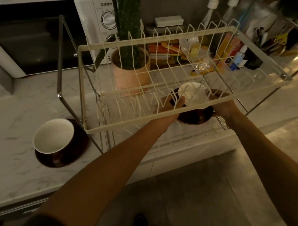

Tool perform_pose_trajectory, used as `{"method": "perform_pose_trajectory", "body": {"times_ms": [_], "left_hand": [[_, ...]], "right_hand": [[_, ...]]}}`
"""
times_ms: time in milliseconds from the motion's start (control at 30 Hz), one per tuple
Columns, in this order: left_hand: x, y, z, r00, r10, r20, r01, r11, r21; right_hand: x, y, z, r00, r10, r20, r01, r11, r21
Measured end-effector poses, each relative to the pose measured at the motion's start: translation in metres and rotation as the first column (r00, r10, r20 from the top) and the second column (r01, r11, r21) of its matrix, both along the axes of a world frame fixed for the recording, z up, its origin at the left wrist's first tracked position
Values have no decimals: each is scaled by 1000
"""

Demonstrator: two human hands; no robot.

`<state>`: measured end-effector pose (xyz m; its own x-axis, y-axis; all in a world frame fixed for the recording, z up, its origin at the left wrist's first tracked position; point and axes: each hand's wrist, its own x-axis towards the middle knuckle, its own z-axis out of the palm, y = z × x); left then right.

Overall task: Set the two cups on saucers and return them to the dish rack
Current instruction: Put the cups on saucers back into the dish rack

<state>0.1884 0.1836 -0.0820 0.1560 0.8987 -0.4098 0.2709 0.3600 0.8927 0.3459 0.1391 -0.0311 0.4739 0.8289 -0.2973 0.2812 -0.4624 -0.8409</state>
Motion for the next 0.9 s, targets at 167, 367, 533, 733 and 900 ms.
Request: {"method": "perform_pose_trajectory", "body": {"times_ms": [167,367,533,733,900], "left_hand": [[-6,-11,21,996,-87,-11,87,995,55],[-27,-34,48,964,-202,-172,229,961,155],[-52,-57,63,909,-285,-303,353,914,201],[-97,-88,70,827,-492,-272,539,831,135],[-152,-114,79,721,-604,-339,656,752,54]], "right_hand": [[2,-4,-4,997,57,53,-56,998,-21],[-10,-18,4,922,98,373,-94,995,-29],[-33,-35,9,803,106,586,-153,988,31],[-85,-63,20,538,148,830,-331,943,46],[-133,-87,45,453,301,839,-445,892,-80]]}}
